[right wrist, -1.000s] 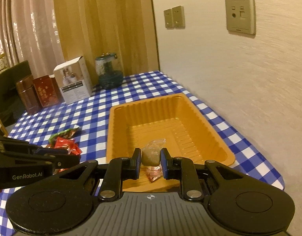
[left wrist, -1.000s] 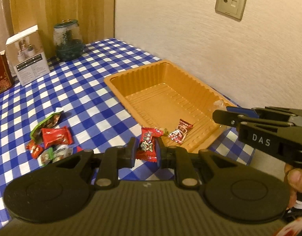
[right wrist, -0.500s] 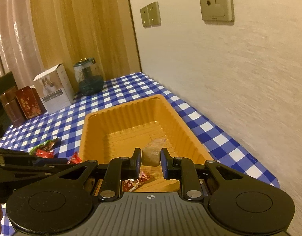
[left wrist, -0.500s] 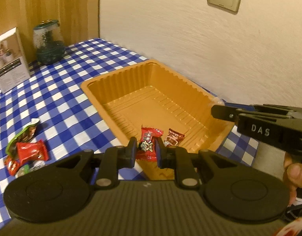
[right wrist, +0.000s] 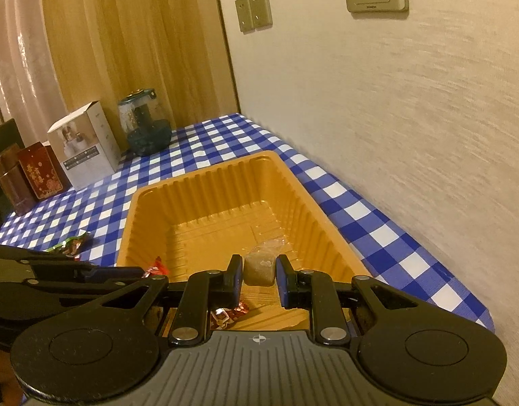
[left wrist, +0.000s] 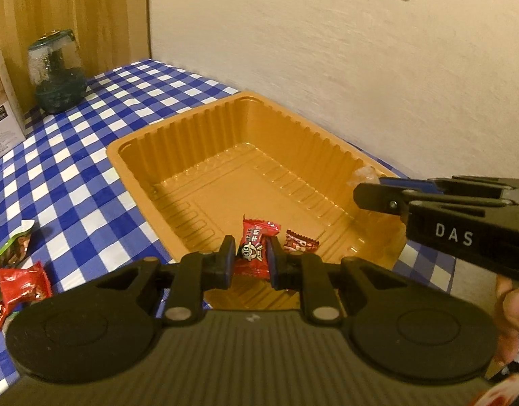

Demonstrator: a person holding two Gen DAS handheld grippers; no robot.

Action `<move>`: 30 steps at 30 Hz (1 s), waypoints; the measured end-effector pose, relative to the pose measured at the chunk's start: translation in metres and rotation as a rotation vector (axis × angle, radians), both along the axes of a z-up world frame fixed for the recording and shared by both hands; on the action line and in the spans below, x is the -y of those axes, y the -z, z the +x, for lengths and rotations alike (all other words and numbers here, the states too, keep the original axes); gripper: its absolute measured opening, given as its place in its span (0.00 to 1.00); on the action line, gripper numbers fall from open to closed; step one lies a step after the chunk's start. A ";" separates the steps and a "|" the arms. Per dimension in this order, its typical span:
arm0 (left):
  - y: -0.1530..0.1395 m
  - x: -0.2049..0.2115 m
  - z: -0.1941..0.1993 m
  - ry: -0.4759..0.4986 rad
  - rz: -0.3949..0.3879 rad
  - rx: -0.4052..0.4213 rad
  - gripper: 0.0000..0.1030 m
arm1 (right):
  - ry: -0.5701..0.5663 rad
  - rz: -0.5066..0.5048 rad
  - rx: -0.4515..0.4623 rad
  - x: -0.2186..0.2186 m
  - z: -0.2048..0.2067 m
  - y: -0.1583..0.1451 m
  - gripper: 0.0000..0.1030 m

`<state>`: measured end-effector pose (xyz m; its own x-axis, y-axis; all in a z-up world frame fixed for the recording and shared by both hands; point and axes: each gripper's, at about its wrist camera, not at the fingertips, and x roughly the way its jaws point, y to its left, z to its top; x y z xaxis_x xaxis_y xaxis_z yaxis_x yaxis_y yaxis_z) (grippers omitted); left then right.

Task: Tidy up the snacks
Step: 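Carry the red packet and caramel cube over the orange tray with both tools, then open the left tool and the right tool to drop both candies into the tray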

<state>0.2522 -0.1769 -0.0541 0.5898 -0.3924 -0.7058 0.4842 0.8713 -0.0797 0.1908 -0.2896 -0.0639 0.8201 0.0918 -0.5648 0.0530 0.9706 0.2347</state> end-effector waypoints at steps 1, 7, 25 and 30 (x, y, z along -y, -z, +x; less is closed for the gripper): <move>0.001 0.001 0.000 0.002 -0.003 0.000 0.18 | 0.000 0.000 -0.001 0.000 0.000 0.000 0.21; 0.000 0.001 0.000 -0.001 -0.019 0.008 0.39 | 0.007 0.005 -0.009 0.002 0.001 0.002 0.21; -0.008 -0.049 -0.013 -0.099 -0.017 0.025 0.40 | -0.027 0.002 0.006 -0.011 0.001 0.001 0.21; -0.006 -0.054 -0.012 -0.111 -0.019 0.020 0.40 | -0.031 0.009 0.013 -0.013 0.001 0.002 0.21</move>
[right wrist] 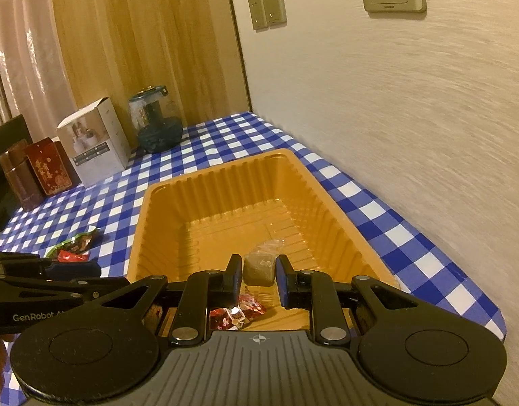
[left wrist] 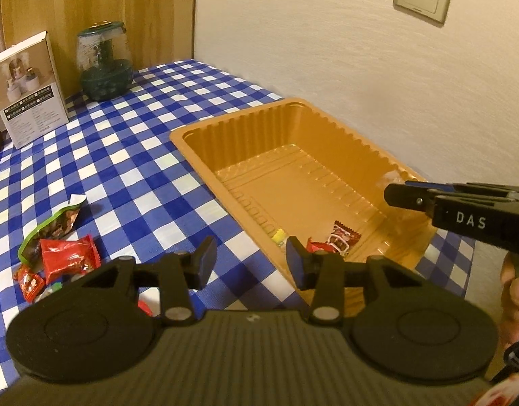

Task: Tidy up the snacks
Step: 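Open the left tool and the right tool to drop both candies into the tray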

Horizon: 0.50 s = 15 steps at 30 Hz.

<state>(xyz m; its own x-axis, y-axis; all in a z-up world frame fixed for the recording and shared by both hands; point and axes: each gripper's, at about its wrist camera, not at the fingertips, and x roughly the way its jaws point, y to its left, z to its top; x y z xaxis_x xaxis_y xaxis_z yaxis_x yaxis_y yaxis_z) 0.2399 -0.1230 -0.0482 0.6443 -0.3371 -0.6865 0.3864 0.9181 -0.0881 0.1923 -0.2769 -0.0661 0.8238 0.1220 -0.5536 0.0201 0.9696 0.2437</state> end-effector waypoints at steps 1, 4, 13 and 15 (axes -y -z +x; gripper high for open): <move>0.000 0.000 0.000 -0.001 0.000 0.000 0.40 | -0.003 0.007 -0.001 0.000 0.001 0.001 0.21; 0.001 -0.001 0.001 -0.001 0.000 -0.002 0.40 | -0.015 0.045 -0.013 0.002 0.002 0.004 0.39; 0.000 -0.007 -0.003 -0.016 0.007 -0.002 0.42 | -0.015 0.040 0.001 -0.004 -0.003 0.000 0.54; -0.001 -0.010 -0.006 -0.020 0.009 -0.001 0.42 | -0.011 0.042 0.006 -0.004 -0.004 -0.001 0.54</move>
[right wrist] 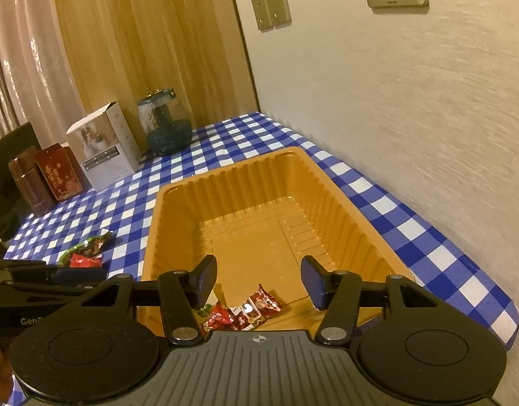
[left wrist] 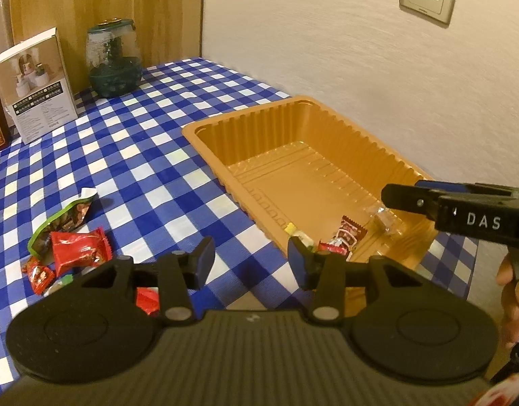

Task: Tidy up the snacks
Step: 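Open the left tool and the right tool to drop both candies into the tray, then move both open tools back over the snack pile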

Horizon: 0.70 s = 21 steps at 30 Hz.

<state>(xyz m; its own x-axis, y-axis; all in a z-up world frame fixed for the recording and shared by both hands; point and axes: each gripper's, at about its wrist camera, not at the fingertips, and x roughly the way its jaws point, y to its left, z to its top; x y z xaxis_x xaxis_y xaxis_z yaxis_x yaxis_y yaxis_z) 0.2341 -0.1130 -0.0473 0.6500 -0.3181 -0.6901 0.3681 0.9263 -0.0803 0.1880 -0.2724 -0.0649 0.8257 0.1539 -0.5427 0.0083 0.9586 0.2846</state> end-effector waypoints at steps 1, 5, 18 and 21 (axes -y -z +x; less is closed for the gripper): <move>-0.001 -0.002 -0.001 -0.003 0.001 0.001 0.42 | 0.001 0.001 0.003 -0.001 -0.001 -0.001 0.54; -0.005 -0.010 -0.008 -0.013 0.008 0.005 0.44 | -0.001 -0.006 0.018 -0.007 -0.006 -0.006 0.54; -0.022 -0.064 -0.046 -0.098 0.053 0.030 0.48 | -0.057 -0.014 0.097 -0.049 -0.032 -0.025 0.54; -0.023 -0.080 -0.055 -0.124 0.065 0.031 0.50 | -0.086 -0.015 0.105 -0.063 -0.036 -0.027 0.54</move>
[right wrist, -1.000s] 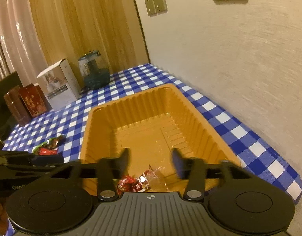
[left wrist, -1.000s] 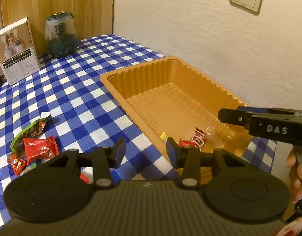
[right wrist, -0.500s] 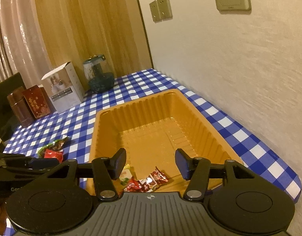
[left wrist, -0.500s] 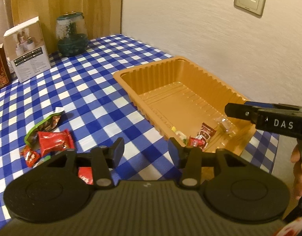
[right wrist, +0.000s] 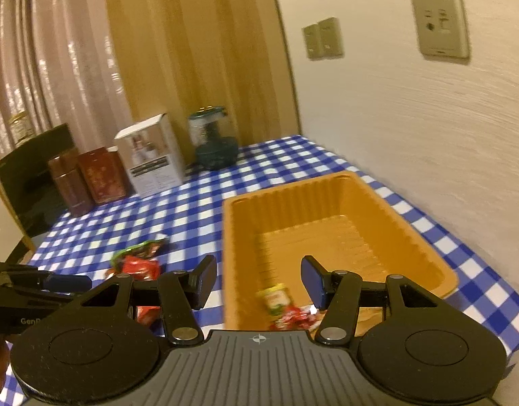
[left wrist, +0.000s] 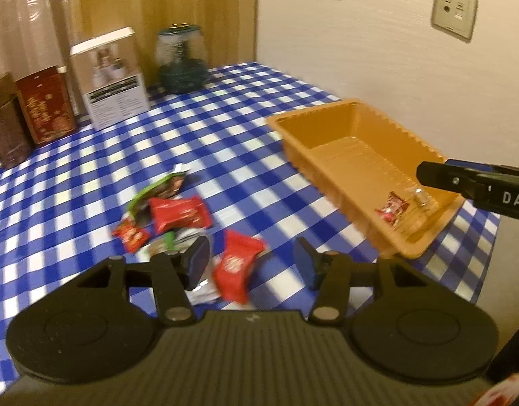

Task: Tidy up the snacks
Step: 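Move both open tools back over the snack pile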

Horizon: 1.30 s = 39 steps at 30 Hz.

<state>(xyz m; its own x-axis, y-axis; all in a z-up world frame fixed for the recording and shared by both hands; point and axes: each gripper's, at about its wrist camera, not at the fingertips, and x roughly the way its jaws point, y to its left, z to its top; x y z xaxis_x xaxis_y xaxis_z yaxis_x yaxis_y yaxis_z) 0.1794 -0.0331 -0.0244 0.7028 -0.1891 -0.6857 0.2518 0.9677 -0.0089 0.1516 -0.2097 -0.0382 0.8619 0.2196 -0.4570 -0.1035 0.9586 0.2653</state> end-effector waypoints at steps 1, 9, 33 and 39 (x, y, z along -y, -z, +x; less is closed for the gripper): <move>0.000 -0.004 -0.002 -0.006 0.003 -0.001 0.51 | -0.009 0.000 0.002 -0.005 -0.001 0.000 0.54; 0.006 -0.041 -0.017 -0.051 0.022 -0.021 0.53 | -0.098 -0.015 -0.001 -0.045 -0.005 0.002 0.54; 0.038 -0.091 0.000 -0.101 0.000 -0.069 0.54 | -0.234 -0.037 -0.152 -0.130 0.030 0.045 0.54; 0.043 -0.095 0.009 -0.094 -0.005 -0.068 0.54 | -0.212 -0.010 -0.184 -0.136 0.050 0.058 0.54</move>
